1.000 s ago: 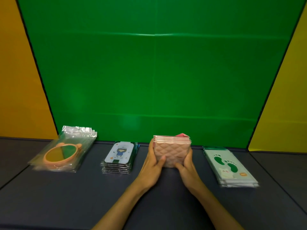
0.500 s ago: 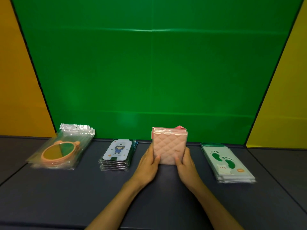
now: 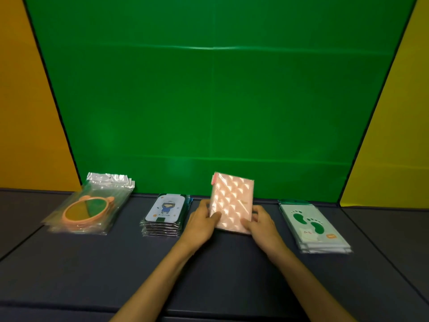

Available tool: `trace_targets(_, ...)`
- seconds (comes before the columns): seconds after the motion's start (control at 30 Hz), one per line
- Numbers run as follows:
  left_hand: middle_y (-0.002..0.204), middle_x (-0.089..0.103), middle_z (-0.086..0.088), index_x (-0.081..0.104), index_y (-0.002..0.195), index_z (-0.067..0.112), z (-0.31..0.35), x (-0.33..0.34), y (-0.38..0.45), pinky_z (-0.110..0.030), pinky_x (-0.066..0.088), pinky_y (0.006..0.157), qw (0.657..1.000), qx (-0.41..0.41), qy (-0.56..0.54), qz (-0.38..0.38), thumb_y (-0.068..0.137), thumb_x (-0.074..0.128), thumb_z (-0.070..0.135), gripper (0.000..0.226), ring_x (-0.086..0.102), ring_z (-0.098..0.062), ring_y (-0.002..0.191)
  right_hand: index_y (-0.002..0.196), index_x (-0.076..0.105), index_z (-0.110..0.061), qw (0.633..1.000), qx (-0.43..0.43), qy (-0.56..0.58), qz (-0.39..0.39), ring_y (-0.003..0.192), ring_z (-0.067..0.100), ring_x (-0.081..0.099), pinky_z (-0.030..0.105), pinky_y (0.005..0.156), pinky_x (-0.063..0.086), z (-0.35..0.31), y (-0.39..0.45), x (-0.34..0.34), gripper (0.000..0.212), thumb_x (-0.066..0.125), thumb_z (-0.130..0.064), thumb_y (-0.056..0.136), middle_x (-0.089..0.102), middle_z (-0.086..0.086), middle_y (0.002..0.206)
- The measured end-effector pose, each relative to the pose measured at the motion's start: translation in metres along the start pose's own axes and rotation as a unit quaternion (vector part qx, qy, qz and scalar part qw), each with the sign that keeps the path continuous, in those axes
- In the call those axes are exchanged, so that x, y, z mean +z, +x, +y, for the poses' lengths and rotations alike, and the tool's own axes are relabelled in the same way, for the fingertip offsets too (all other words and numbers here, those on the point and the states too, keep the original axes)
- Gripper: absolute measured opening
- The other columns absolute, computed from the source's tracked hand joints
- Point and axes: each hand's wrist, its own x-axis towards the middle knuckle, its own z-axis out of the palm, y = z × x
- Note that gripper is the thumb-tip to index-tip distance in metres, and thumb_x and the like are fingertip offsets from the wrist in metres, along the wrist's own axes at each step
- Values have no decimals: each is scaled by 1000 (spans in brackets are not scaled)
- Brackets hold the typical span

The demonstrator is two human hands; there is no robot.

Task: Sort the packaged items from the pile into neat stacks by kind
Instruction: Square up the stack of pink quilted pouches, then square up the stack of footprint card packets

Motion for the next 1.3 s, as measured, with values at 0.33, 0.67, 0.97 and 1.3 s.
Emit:
trace_targets(0.33, 108, 61, -7, 62, 105, 13, -9, 1, -3, -46, 52, 91, 993, -88, 72, -24, 86, 52, 38, 33, 59, -25, 101, 105, 55, -16, 994, 54, -90, -28, 87, 17, 62, 31, 64, 45, -6, -5, 4, 23, 59, -25, 84, 64, 2, 99)
trace_targets(0.67, 126, 52, -17, 65, 112, 9, -12, 7, 10, -38, 43, 96, 976, -116, 182, -39, 92, 47, 41, 42, 46, -34, 119, 81, 59, -8, 989, 92, -110, -23, 86, 28, 64, 34, 66, 43, -5, 2, 1, 18, 64, -25, 78, 67, 15, 96)
trace_targets(0.97, 112, 64, -15, 67, 104, 8, -10, 7, 17, -43, 52, 90, 975, -108, 192, -24, 82, 51, 49, 49, 59, -33, 105, 94, 62, -12, 982, 95, -160, -46, 93, 25, 62, 34, 70, 46, -4, 12, 3, 35, 56, -38, 71, 61, 11, 106)
trace_targets(1.3, 132, 55, -10, 53, 139, 22, 16, -1, 13, -40, 45, 97, 945, 43, 323, 40, 79, 69, 38, 65, 51, -30, 121, 119, 57, -16, 928, -2, -373, 2, 111, 29, 55, 39, 92, 48, -31, 2, -13, 48, 65, -41, 78, 54, 8, 120)
